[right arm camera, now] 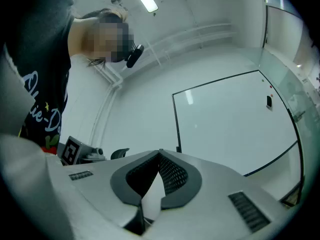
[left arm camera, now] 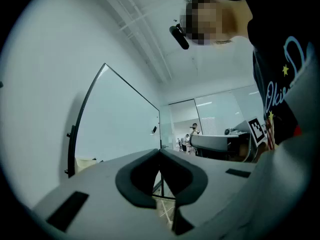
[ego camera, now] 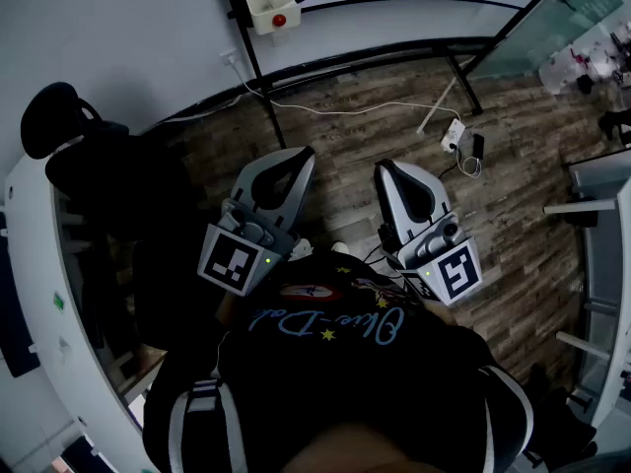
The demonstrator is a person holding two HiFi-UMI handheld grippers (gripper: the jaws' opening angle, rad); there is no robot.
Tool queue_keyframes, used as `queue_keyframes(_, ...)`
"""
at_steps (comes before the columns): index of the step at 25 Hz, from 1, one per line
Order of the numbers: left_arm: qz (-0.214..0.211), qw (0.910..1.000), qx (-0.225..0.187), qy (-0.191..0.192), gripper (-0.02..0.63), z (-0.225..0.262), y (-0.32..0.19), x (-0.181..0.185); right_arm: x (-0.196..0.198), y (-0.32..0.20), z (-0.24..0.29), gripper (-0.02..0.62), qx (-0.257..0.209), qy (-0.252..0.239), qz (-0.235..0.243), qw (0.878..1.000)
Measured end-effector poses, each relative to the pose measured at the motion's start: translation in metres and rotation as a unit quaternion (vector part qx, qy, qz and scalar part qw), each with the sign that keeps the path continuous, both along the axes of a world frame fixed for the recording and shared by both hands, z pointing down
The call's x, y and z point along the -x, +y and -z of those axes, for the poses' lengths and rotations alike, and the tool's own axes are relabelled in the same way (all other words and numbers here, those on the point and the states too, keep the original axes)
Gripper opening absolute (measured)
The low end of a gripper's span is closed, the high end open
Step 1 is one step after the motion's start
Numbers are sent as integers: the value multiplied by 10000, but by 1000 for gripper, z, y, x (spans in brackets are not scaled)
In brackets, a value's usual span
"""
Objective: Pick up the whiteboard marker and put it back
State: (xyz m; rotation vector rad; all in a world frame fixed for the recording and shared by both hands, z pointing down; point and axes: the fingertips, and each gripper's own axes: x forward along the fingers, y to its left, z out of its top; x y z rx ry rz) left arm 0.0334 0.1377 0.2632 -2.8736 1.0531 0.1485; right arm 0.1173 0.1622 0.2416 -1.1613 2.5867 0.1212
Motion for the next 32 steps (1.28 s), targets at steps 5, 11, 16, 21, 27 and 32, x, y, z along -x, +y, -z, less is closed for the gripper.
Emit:
queue_keyframes(5,41,10000,24,12,-3,-1,4,-3,-8,2,-1,29,-14,-144,-40,9999)
queue_keyframes(11,164,9998,103,-107,-3,-5,10,-5,-14,6,2,31,-75,-347,105,9993)
queue_keyframes(16,261,9995,89,-167,-3,-3,13,-9,-22,8,2,31,-100,-401,155,9990)
queue_keyframes(21,382,9985,90,-370,-3,-5,20,-21,-35,11,-3,31,-20,-418,263,9988)
queue_keyframes(27,464,9976,148,-500,-3,-13,33,-35,-42,10,-12,32,55,-452,490,9978)
queue_keyframes(32,644,9962,129,-564,-3,-13,34,-29,-41,11,-14,32,77,-465,614,9970)
